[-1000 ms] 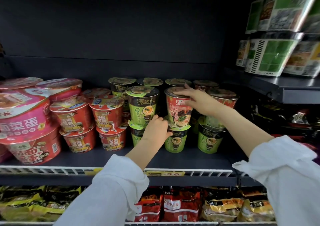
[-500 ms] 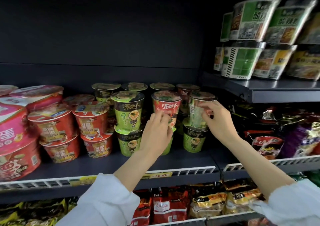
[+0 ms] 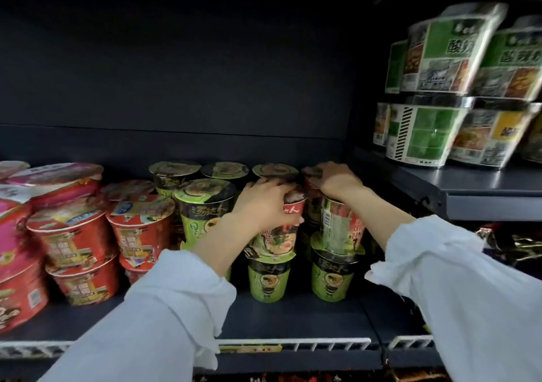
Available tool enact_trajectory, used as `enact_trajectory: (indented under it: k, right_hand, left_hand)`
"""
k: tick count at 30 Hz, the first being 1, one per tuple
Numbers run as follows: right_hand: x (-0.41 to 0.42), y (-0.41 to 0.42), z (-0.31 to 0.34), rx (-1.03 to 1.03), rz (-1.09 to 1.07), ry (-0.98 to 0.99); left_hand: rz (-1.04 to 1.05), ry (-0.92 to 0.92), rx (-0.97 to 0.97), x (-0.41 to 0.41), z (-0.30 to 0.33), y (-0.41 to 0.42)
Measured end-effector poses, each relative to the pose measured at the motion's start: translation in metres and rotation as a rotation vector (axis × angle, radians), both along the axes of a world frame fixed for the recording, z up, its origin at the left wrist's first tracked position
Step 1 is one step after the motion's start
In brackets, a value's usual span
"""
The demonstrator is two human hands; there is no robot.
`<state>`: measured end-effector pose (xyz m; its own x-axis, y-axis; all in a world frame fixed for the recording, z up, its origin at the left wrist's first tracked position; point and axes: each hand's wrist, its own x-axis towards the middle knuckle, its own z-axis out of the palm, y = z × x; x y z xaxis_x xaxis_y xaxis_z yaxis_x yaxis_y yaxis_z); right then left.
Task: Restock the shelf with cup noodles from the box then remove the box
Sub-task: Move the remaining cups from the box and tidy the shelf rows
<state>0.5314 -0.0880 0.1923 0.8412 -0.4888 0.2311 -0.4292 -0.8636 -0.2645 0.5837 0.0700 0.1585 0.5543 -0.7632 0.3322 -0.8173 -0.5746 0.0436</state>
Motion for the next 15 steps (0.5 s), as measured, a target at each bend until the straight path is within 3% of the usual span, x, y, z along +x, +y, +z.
enact_trajectory:
  k: [6,15]
  right_hand:
    - [0.021,-0.018,0.003,-0.06,-0.125,0.053]
    - [0.028,-0.028,0.003,0.021,-0.008,0.04]
  left_hand:
    - [-0.002,-0.007,-0.026,0.002,-0.005,-0.003]
    - [0.004,-0.008,-0.014,0.0,-0.004,-0.001]
